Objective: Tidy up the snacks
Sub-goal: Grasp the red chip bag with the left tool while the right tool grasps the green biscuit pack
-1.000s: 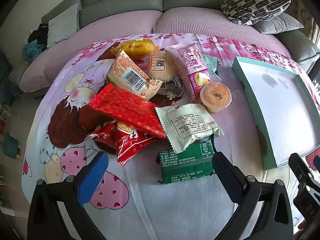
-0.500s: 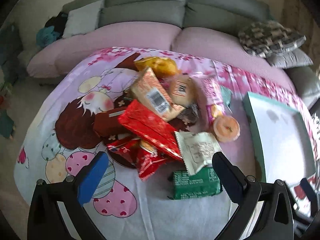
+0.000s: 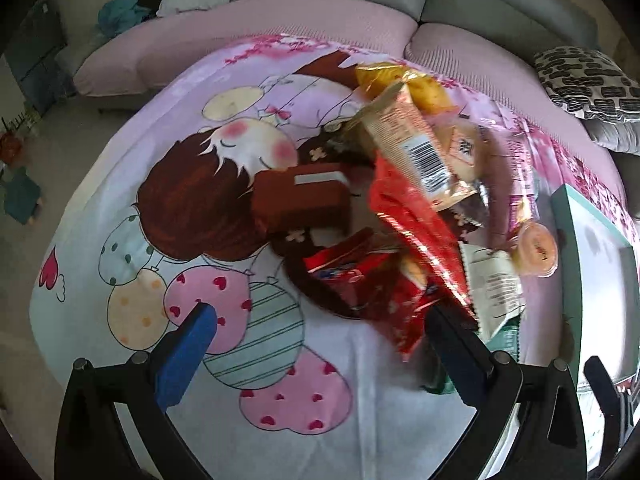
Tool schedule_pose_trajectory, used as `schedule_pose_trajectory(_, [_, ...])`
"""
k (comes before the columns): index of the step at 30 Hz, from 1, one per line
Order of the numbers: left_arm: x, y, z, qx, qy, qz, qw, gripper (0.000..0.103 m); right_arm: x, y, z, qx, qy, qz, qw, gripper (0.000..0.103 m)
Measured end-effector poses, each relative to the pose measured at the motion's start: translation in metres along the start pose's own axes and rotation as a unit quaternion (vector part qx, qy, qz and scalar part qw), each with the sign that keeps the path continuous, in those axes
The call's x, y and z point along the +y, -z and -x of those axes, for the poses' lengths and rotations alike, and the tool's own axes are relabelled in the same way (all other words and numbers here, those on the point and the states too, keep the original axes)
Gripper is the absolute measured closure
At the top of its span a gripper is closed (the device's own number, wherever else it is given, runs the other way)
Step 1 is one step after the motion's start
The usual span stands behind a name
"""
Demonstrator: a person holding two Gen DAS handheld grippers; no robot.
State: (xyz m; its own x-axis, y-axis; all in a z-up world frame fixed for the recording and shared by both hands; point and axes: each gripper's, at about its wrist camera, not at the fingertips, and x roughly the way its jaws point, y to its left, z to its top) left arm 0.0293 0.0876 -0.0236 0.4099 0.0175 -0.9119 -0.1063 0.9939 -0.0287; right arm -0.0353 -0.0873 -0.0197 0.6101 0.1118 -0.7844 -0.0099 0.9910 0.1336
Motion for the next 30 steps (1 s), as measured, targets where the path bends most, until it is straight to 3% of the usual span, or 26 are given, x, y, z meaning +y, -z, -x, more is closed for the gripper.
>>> schedule_pose_trajectory(7, [0.013,0.000,-0.008,0.018,0.017,0.012,0.9996,0.000,0.022,0.002,-0.030,0.046,-0.008,0.021,0.999,0.000])
schedule_pose_trajectory(14, [0.015,-0.005,-0.013,0.029,0.057,0.017,0.9978,0.000,0.041,-0.001,-0.046,0.055,-0.013,0.043,0.997,0.001])
schedule_pose_trajectory(17, [0.011,-0.011,-0.018,0.032,0.082,0.019,0.9959,0.000,0.040,-0.002,-0.052,0.063,-0.012,0.043,0.997,0.010])
schedule_pose_trajectory(22, [-0.004,-0.022,-0.021,0.023,0.082,-0.011,0.9963,0.001,0.027,-0.002,-0.055,0.072,-0.027,0.004,0.997,0.014])
schedule_pose_trajectory(30, [-0.021,-0.023,-0.026,0.021,0.095,-0.050,0.9940,0.025,0.025,-0.002,-0.057,0.077,-0.033,-0.007,0.996,0.018])
